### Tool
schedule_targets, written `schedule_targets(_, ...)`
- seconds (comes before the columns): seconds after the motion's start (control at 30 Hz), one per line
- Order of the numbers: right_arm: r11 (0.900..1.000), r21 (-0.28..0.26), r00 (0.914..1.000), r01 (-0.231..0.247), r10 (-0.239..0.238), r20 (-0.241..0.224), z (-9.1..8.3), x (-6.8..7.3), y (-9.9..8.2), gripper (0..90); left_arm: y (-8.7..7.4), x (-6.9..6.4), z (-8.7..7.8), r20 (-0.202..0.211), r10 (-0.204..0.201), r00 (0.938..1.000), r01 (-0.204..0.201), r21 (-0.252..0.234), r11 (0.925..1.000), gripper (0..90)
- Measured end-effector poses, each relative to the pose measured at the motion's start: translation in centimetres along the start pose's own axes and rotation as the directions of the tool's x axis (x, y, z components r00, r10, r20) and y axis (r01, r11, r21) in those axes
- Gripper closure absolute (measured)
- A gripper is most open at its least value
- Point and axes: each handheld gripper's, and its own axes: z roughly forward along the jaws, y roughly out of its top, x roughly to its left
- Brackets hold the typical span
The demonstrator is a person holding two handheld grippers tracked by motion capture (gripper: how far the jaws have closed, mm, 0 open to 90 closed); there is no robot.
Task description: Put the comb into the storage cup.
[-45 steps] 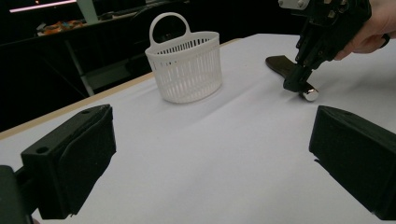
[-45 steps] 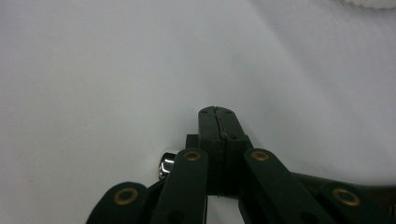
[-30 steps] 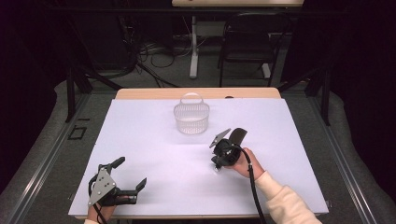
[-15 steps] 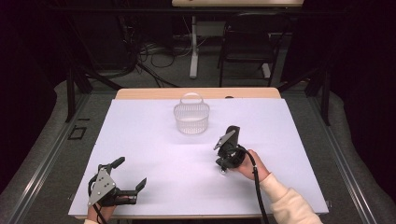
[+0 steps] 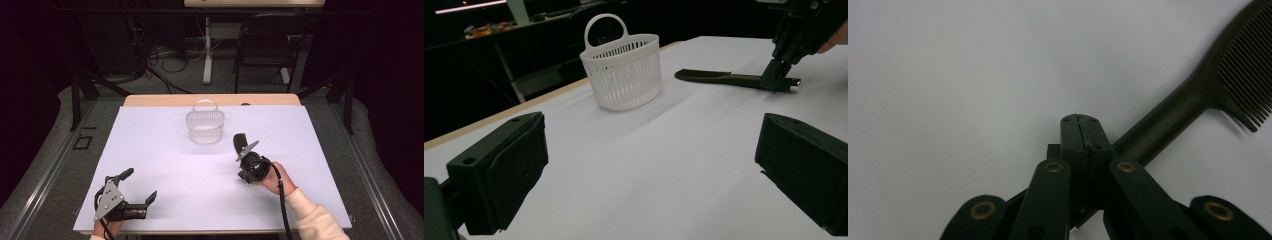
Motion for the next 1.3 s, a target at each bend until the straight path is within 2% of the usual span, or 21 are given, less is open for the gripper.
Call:
schedule_targets(0.33,0.9999,0.009,0.9998,-0.009,0.008,0.015,-0.6,-0.7,-0.9,90.0,0.0,0.0,0.0,0.001,-0.001,1.0,0.001,0.0,1.0,0.6)
schedule_targets(0.93,0.9981,0.026,0.997,-0.055,0.054,0.055,-1.3,-2.3,-2.1,90.0,0.0,0.0,0.0,0.002,-0.002,1.0,0.002,0.0,1.0,0.6)
schedule_targets(1.03,0.9971,0.045,0.9963,-0.062,0.059,0.062,-1.5,-2.5,-2.2,90.0,0.0,0.0,0.0,0.002,-0.002,1.0,0.002,0.0,1.0,0.6)
schedule_targets(1.07,0.9974,0.029,0.9958,-0.065,0.063,0.065,-1.4,-2.6,-2.3,90.0,0.0,0.0,0.0,0.002,-0.002,1.0,0.002,0.0,1.0,0.6)
schedule_targets(1.3,0.996,0.032,0.9937,-0.083,0.081,0.077,-1.5,-3.1,-2.5,90.0,0.0,0.0,0.0,0.003,-0.003,1.0,0.003,-0.001,1.0,0.6)
